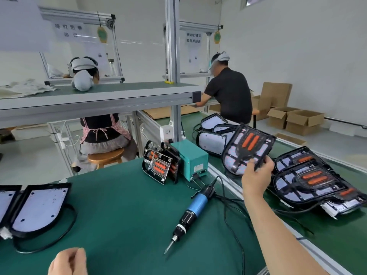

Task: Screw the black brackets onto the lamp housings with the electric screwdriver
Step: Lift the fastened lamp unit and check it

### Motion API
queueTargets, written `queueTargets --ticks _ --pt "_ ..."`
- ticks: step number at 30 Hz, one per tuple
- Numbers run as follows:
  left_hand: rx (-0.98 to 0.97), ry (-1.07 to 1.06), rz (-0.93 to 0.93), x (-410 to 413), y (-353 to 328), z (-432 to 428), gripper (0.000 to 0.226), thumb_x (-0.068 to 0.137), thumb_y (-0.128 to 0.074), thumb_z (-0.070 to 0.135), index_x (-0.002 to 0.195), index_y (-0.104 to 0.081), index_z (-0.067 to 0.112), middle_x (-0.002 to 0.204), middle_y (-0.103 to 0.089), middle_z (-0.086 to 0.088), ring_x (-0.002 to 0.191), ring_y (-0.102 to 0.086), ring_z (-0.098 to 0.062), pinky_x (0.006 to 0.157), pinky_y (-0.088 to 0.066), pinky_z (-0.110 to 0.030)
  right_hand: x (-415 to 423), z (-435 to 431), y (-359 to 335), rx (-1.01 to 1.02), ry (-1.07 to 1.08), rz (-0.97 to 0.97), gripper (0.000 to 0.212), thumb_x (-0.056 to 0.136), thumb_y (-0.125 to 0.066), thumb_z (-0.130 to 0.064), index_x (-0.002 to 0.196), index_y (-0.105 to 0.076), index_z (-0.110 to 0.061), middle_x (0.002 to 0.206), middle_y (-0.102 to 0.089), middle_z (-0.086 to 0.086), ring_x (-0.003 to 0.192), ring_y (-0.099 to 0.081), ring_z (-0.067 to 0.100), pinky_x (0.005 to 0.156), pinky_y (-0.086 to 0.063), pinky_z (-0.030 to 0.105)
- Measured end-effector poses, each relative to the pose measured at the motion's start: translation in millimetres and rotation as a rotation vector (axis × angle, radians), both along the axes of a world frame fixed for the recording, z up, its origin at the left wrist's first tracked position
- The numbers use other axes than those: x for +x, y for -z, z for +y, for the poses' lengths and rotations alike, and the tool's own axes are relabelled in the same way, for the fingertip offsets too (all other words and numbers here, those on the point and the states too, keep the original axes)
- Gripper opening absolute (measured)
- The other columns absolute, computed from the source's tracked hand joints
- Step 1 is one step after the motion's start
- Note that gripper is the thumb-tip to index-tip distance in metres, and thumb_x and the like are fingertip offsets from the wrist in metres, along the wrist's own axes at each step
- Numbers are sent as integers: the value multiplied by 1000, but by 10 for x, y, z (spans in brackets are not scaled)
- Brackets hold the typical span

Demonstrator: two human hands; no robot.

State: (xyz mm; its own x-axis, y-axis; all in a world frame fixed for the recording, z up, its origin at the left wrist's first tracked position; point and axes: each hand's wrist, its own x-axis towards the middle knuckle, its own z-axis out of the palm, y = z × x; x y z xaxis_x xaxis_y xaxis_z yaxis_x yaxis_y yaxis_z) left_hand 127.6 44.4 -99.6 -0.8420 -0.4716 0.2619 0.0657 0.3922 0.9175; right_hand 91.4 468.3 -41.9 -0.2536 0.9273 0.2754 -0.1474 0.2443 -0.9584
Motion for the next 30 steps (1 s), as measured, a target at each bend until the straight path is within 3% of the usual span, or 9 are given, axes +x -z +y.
queueTargets --ticks 2,5,8,10,14,18,21,24,30 --pt "30 20 49 -1 -16 28 38 71 -52 21 86 -64 -11 88 -61 -32 81 -59 -34 69 -33 6 -44 161 44 -30 63 -6 46 105 -52 -24 145 -39 -6 122 -65 15 102 -64 34 77 -40 32" --pt "50 31 108 -26 -7 18 34 70 -49 20 81 -62 -9 84 -62 -32 67 -54 9 70 -35 4 -92 352 112 -109 123 -41 50 105 -52 -24 149 -34 -6 118 -65 20 96 -64 36 74 -43 37" --pt "42 32 110 -70 41 -27 32 70 -49 19 80 -62 -8 84 -61 -33 66 -50 19 70 -35 5 -106 475 150 -198 130 -106 61 101 -60 -17 152 -27 -8 117 -63 22 96 -64 39 76 -50 45" --pt "26 28 105 -82 48 -37 31 69 -49 20 80 -61 -6 84 -61 -32 65 -49 19 70 -35 3 -105 518 132 -267 99 -119 75 96 -67 -10 155 -22 -11 123 -59 17 109 -64 39 93 -53 53" --pt "-6 36 92 -72 20 -32 36 70 -48 22 82 -62 -9 88 -62 -33 73 -54 12 72 -34 3 -151 543 96 -261 73 -134 84 93 -66 0 160 -16 -10 159 -34 16 140 -43 36 113 -40 48" --pt "-63 37 64 -73 18 -14 41 70 -48 22 85 -64 -13 91 -61 -36 77 -55 -41 72 -34 2 -176 546 151 -189 -38 -274 82 98 -56 -1 162 -4 -7 170 1 8 154 -18 29 120 -26 38" --pt "-91 38 69 -75 37 -8 41 70 -48 22 84 -64 -13 89 -60 -36 70 -51 -36 72 -34 1 -167 571 147 -177 -58 -329 81 95 -52 4 161 -5 -4 170 6 8 151 -22 34 117 -35 45" --pt "-95 41 79 -57 38 3 40 71 -49 21 84 -64 -13 88 -60 -36 82 -58 -45 72 -34 2 -149 527 137 -142 -61 -357 82 95 -52 5 162 -6 -5 170 10 8 156 -10 30 121 -29 44" --pt "-69 10 10 -59 57 -41 33 75 -64 20 89 -65 -10 93 -61 -32 78 -56 -35 73 -34 6 -105 168 76 -48 -65 -358 81 94 -57 4 161 -11 -4 170 5 11 157 3 27 127 -15 44"
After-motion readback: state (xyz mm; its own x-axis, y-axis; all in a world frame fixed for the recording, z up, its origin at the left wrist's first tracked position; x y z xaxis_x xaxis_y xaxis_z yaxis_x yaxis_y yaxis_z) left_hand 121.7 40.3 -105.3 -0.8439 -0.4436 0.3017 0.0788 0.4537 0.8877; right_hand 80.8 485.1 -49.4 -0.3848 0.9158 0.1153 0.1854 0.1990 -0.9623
